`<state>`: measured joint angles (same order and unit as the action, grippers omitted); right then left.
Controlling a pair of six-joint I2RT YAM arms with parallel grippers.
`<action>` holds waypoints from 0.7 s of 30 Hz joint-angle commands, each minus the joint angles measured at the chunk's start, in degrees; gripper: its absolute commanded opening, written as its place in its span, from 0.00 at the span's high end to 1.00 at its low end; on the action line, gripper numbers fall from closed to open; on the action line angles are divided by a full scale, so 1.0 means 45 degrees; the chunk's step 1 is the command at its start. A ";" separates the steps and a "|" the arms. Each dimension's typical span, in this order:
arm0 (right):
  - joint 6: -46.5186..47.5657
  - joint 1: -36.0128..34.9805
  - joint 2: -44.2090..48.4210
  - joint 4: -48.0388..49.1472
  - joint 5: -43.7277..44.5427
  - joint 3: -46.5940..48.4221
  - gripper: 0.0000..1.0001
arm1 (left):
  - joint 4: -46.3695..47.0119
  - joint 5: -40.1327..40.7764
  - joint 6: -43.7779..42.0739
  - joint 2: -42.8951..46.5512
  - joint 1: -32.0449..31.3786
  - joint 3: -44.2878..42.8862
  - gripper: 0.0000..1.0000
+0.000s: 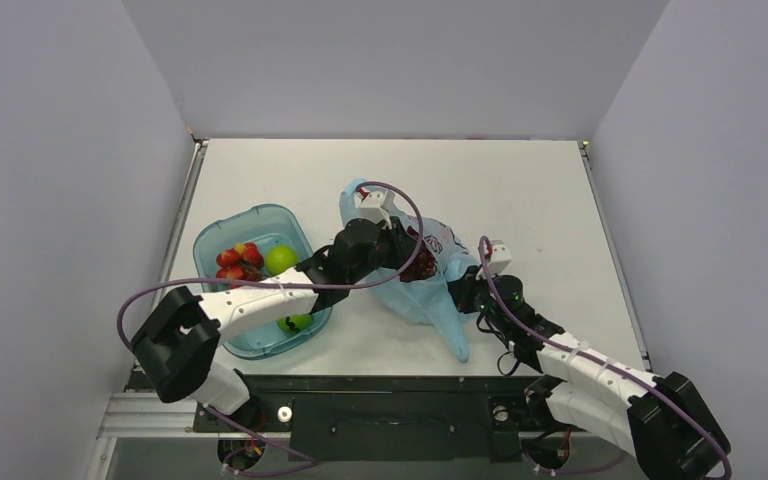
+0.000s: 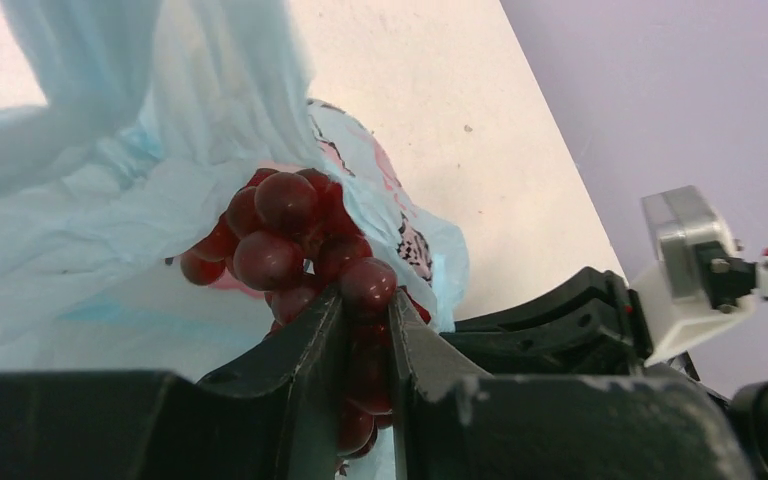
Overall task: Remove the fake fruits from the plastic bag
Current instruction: Take out the fake fruit from the plastic bag.
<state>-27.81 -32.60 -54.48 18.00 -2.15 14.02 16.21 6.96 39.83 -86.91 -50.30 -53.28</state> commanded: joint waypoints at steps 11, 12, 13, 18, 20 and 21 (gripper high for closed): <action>0.0294 -0.0328 -0.1595 0.0867 -0.1259 0.0911 1.00 | 0.2103 -0.3294 0.0627 0.0094 0.0529 -0.0650 1.00; 0.0337 -0.0419 -0.1842 0.0781 -0.1279 0.0988 1.00 | 0.2229 -0.3478 0.0827 -0.0076 0.0557 -0.0675 1.00; 0.0433 -0.0584 -0.1957 0.0725 -0.1294 0.1142 1.00 | 0.2470 -0.3518 0.0890 -0.0166 0.0565 -0.0674 1.00; 0.0573 -0.0820 -0.2013 0.0461 -0.0914 0.1229 1.00 | 0.3303 -0.3954 0.1834 -0.0959 0.1077 -0.0689 1.00; 0.0607 -0.0841 -0.1949 0.0425 -0.0838 0.1199 1.00 | 0.3900 -0.4553 0.2486 -0.1174 0.1513 -0.0576 1.00; 0.0612 -0.0851 -0.1915 0.0390 -0.0805 0.1205 1.00 | 0.4480 -0.4778 0.3245 -0.1242 0.1726 -0.0357 1.00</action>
<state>-26.15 -36.03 -63.92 18.70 -6.44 17.58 23.97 -8.45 45.82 -91.53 -45.93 -53.41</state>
